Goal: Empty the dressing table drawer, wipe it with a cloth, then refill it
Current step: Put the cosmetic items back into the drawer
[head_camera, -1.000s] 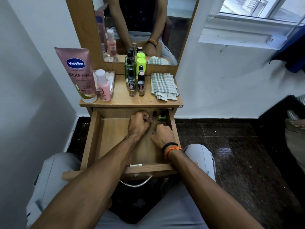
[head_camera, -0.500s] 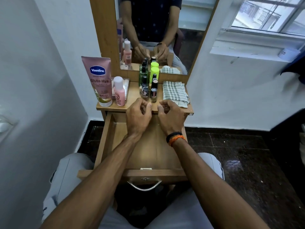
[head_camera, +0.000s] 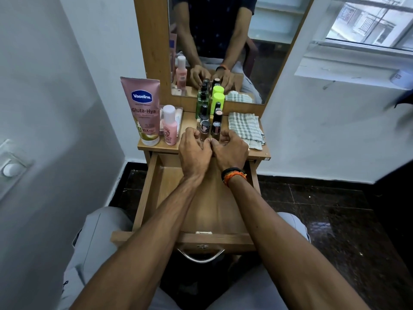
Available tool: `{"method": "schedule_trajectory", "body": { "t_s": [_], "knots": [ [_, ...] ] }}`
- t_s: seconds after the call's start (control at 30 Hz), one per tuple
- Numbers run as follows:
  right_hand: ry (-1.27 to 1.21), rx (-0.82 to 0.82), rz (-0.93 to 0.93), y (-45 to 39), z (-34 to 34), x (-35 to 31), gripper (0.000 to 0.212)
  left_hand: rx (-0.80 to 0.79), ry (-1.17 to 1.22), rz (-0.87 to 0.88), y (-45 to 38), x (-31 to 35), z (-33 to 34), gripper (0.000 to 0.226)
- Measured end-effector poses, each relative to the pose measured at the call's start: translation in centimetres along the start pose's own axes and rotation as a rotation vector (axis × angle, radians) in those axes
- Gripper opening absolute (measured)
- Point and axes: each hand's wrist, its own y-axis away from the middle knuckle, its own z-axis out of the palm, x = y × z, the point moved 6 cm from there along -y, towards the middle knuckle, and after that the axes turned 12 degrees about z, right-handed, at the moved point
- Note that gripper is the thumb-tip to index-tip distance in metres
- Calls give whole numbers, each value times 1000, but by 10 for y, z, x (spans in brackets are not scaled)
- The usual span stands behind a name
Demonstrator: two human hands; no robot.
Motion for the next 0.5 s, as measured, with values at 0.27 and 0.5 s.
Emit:
{"method": "schedule_trajectory", "body": {
  "t_s": [0.27, 0.5],
  "knots": [
    [59, 45, 9, -3, 1, -5, 29, -12, 14, -4, -2, -2, 1, 25],
    [-81, 60, 27, 15, -17, 4, 25, -10, -31, -15, -7, -1, 0, 31]
  ]
}}
